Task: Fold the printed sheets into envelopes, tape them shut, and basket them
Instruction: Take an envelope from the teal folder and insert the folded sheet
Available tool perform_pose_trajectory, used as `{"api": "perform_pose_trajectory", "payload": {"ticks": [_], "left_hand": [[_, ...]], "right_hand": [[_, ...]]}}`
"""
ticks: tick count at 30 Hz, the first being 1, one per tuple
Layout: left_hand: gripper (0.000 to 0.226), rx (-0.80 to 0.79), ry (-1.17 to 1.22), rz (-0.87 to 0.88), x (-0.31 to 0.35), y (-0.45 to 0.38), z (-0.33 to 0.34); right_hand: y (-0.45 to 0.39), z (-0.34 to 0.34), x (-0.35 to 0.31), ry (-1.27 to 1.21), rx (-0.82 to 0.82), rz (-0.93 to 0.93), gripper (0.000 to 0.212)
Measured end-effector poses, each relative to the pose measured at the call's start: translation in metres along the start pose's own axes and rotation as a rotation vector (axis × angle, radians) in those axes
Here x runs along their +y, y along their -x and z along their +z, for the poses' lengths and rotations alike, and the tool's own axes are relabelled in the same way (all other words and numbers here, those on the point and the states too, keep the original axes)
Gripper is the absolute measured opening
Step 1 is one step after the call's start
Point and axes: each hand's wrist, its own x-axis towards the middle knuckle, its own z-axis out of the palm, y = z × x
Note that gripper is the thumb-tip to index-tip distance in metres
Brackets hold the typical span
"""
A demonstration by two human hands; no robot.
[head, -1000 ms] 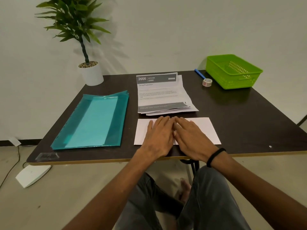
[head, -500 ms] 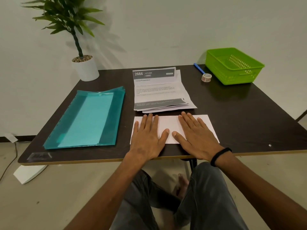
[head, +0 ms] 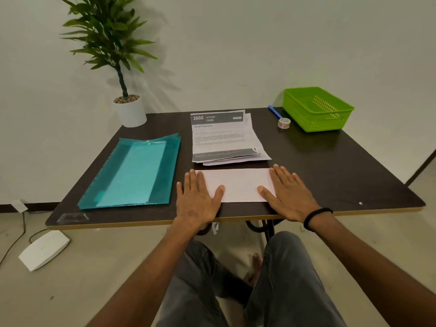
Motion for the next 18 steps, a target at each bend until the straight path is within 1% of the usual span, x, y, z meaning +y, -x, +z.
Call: {"api": "perform_pose_trajectory", "payload": {"ticks": [6, 11, 14, 16, 18], "left_hand": [[0.091, 0.007, 0.008, -0.04, -0.006, 0.022, -0.006], [0.086, 0.019, 0.033, -0.025, -0.009, 0.044, -0.01], [0.081, 0.035, 0.065, -0.002, -0.011, 0.051, -0.011], [0.075, 0.08, 0.153, 0.012, -0.01, 0.05, -0.013], [0.066, 0.184, 0.217, 0.04, -0.007, 0.041, -0.017]], "right_hand": [[0.01, -0.006, -0.003, -0.062, 0.04, 0.027, 0.08], [0.023, -0.01, -0.004, -0.161, 0.135, 0.006, 0.072], [0.029, -0.014, -0.004, -0.298, 0.147, 0.037, 0.065], [0.029, -0.019, -0.002, -0.446, 0.154, 0.064, 0.057], [0.021, -0.026, 0.003, -0.525, 0.192, 0.092, 0.052]]}}
